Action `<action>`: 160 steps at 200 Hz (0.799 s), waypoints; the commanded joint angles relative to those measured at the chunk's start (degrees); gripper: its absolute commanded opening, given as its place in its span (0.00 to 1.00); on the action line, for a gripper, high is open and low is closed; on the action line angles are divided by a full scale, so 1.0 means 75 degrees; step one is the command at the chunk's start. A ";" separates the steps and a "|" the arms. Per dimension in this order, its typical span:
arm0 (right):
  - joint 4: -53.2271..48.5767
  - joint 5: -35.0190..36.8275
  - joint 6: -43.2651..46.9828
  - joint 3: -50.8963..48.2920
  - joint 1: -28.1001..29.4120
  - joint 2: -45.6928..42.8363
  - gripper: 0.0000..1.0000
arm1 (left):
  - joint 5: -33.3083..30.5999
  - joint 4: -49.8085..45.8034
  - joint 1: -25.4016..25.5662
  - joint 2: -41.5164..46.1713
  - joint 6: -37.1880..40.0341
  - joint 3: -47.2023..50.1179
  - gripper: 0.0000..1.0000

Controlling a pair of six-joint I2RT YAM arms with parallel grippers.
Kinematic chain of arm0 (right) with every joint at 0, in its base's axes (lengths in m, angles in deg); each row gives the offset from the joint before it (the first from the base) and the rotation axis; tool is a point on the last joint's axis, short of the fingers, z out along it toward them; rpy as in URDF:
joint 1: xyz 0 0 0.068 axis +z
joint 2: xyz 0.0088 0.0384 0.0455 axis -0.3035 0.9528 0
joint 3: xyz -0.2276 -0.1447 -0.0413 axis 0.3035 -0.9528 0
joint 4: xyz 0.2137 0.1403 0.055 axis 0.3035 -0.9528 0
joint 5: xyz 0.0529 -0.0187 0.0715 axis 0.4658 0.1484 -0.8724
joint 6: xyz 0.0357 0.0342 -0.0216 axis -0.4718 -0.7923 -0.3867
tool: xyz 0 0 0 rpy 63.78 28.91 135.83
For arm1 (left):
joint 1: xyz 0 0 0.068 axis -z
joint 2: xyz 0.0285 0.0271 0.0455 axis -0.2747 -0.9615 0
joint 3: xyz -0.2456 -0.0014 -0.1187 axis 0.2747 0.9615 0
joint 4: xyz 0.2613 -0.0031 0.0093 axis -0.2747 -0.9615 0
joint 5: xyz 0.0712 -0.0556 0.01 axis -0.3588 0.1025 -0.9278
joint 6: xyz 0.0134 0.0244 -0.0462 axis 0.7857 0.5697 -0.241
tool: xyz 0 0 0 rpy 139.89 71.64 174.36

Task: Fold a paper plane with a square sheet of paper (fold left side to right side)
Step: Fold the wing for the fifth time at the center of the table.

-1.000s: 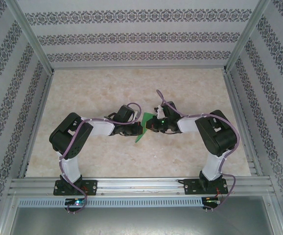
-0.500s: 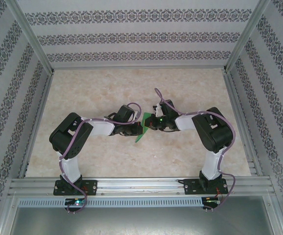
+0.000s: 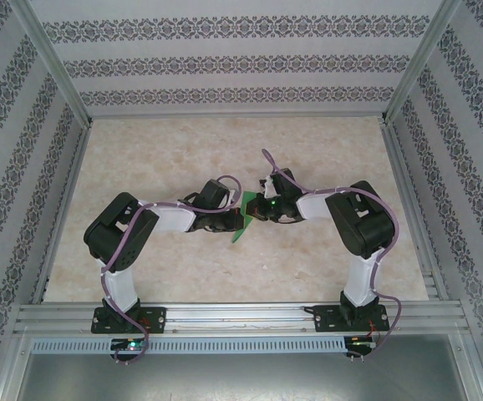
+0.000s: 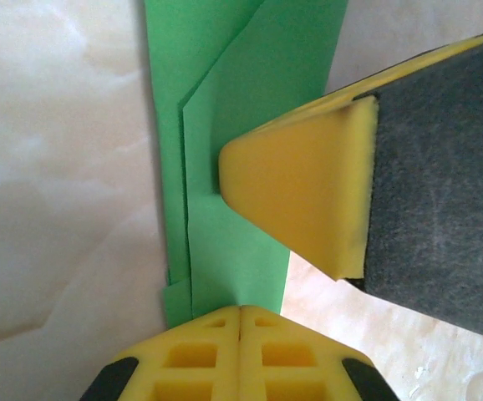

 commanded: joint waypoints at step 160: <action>-0.1953 0.0536 0.1162 0.0372 0.0011 0.0782 0.00 | 0.1269 -0.0793 0.0037 0.1179 -0.0360 -0.0070 0.14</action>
